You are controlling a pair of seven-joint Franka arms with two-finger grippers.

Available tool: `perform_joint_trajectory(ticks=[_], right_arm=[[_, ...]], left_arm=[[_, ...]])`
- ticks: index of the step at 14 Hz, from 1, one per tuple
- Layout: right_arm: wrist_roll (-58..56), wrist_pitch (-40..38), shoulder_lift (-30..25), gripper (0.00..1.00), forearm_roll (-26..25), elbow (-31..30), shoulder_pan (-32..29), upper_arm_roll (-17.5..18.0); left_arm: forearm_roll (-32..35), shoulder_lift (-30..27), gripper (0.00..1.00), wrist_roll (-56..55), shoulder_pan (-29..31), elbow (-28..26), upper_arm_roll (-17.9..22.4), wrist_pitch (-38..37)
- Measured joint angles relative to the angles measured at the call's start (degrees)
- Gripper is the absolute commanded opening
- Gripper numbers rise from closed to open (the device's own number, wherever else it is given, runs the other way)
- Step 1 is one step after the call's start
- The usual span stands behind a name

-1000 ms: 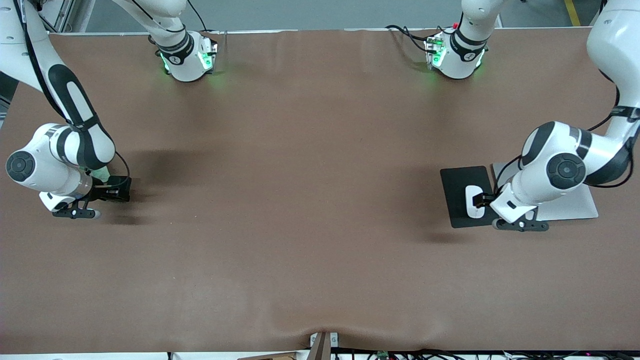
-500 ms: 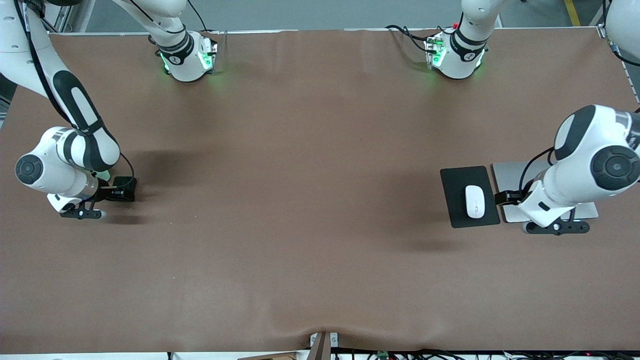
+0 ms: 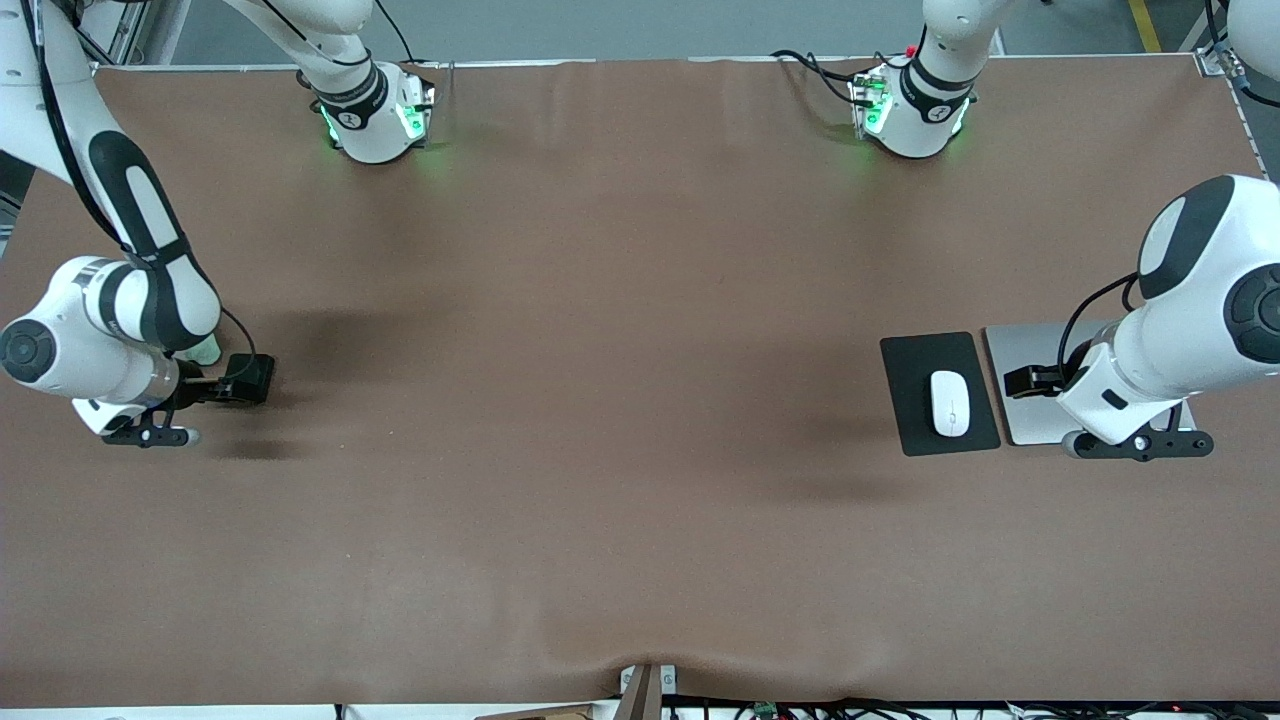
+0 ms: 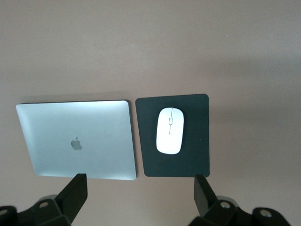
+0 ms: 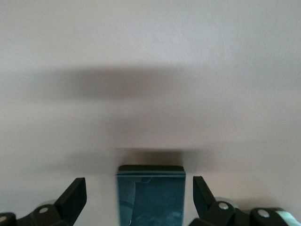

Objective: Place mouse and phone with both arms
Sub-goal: 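Open the right gripper to release the phone and raise it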

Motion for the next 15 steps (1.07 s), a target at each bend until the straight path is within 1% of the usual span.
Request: perform_joint_trajectory(ticks=[4, 8, 9, 11, 12, 13, 14, 15], right_arm=[[0.1, -6.8, -6.8, 1.00, 0.0, 2.1, 3.7, 0.3], [1.5, -16.5, -16.5, 1.00, 0.1, 3.1, 8.0, 0.6], [2.0, -19.5, -18.8, 1.00, 0.9, 3.7, 9.0, 0.7], [1.9, -27.0, -22.8, 1.00, 5.7, 5.9, 10.0, 0.8], [1.8, -30.5, -24.3, 1.00, 7.9, 7.4, 10.1, 0.7], [1.8, -33.9, -25.5, 1.00, 9.0, 9.2, 10.6, 0.6], [1.8, -37.0, -26.3, 1.00, 9.4, 11.4, 11.5, 0.3], [1.8, -39.7, -26.6, 1.00, 9.5, 13.8, 12.3, -0.1]], left_arm=[[0.0, -0.6, 1.00, 0.0, 0.0, 2.1, -0.2, -1.7], [0.0, -1.2, 1.00, 0.0, 0.0, 5.1, -1.5, -3.9], [0.0, -1.4, 1.00, 0.0, 0.0, 5.5, -2.1, -4.1], [0.0, -2.1, 1.00, 0.0, -0.6, 6.2, -2.6, -4.2], [0.0, -2.6, 1.00, 0.0, -1.8, 6.5, -2.4, -4.3], [0.0, -3.4, 1.00, 0.0, -3.7, 6.8, -1.3, -4.9], [-0.2, -4.7, 1.00, 0.0, -6.4, 7.2, 1.1, -5.7], [-1.8, -6.5, 1.00, 0.3, -9.7, 7.6, 4.8, -6.2]])
